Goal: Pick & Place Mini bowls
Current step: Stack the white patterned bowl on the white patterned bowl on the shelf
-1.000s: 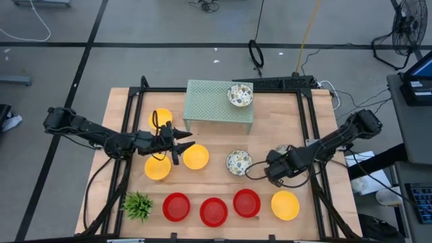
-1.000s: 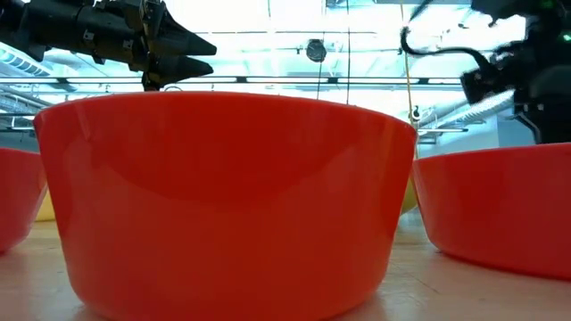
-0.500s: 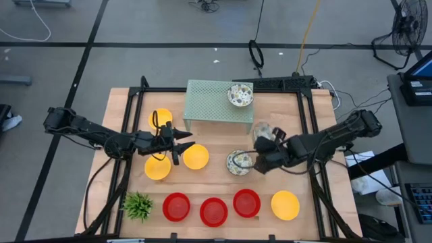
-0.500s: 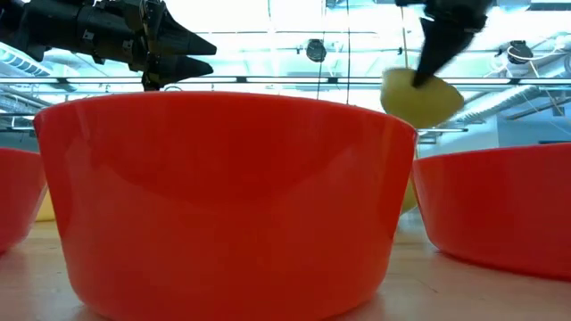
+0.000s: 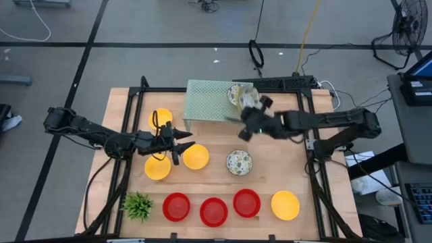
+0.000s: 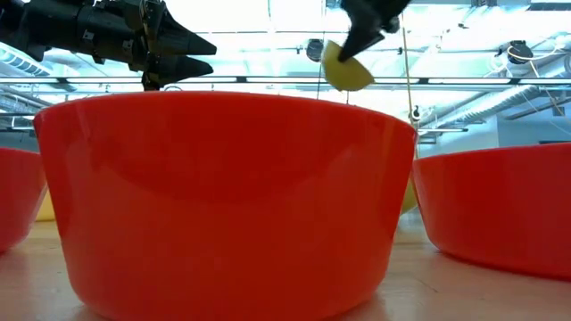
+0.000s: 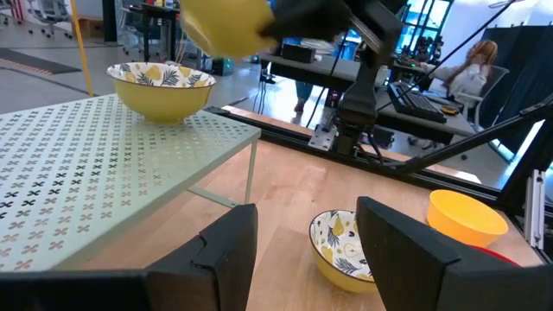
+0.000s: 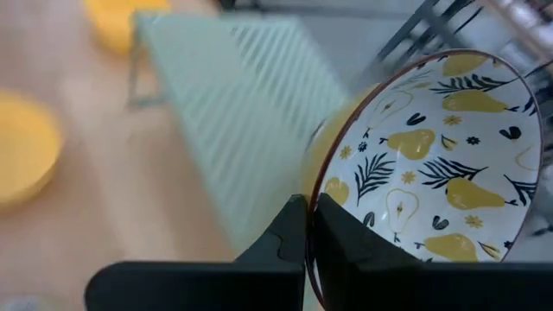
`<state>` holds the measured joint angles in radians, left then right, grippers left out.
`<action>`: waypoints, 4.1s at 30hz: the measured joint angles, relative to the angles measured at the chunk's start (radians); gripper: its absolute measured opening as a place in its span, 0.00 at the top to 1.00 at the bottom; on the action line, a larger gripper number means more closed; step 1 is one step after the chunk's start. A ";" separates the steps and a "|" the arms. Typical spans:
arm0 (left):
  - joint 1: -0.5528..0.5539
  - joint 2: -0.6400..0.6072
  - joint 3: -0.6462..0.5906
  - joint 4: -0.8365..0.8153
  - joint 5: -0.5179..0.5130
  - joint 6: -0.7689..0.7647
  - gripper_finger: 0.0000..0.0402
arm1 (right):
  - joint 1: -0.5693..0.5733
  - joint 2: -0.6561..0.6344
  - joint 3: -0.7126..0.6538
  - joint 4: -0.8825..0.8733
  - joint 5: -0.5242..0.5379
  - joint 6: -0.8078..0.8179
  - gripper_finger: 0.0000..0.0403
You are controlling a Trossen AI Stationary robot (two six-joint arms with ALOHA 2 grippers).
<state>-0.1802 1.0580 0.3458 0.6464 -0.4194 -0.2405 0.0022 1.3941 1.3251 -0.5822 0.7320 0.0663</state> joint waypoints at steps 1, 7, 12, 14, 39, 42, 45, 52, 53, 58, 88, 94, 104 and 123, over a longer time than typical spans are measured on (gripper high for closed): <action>0.000 0.000 0.000 0.000 0.000 0.000 0.50 | -0.025 0.000 0.000 0.035 0.000 -0.029 1.00; 0.000 0.000 0.000 0.000 0.000 0.001 0.50 | -0.166 0.000 0.000 0.093 -0.091 -0.040 1.00; 0.000 0.000 0.000 0.000 0.000 0.010 0.50 | -0.222 0.000 0.000 0.100 -0.219 0.035 1.00; 0.000 0.000 0.000 0.000 0.000 0.010 0.50 | -0.226 0.000 -0.001 0.099 -0.220 0.044 1.00; 0.000 0.000 0.000 0.000 0.000 0.009 0.50 | -0.223 0.000 -0.122 0.243 -0.239 -0.004 0.96; 0.000 0.000 0.000 0.000 0.000 0.009 0.50 | -0.223 0.000 -0.122 0.243 -0.240 -0.002 0.96; 0.000 0.000 0.000 0.000 0.000 0.009 0.50 | -0.223 0.000 -0.122 0.249 -0.240 -0.001 0.96; 0.000 0.000 0.000 0.000 0.000 0.009 0.50 | -0.225 0.000 -0.122 0.278 -0.261 -0.007 0.96; 0.000 0.000 0.000 0.000 0.000 0.009 0.50 | -0.226 0.000 -0.122 0.279 -0.269 -0.007 0.96; 0.000 0.000 0.000 0.000 0.000 0.009 0.50 | -0.226 0.000 -0.122 0.292 -0.268 0.003 0.96; 0.000 0.000 0.000 -0.001 0.000 0.028 0.50 | -0.226 0.000 -0.213 0.444 -0.261 -0.064 0.96; 0.000 0.000 0.000 0.000 0.000 0.028 0.50 | -0.243 0.000 -0.213 0.444 -0.263 -0.062 0.96; 0.000 0.000 0.000 -0.001 0.000 0.028 0.50 | -0.279 0.000 -0.213 0.444 -0.266 -0.029 0.96; 0.000 0.000 0.000 -0.001 0.000 0.036 0.50 | -0.277 0.000 -0.213 0.445 -0.345 -0.026 0.91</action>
<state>-0.1800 1.0581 0.3458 0.6456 -0.4198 -0.2047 -0.2749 1.3937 1.1118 -0.1371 0.3873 0.0402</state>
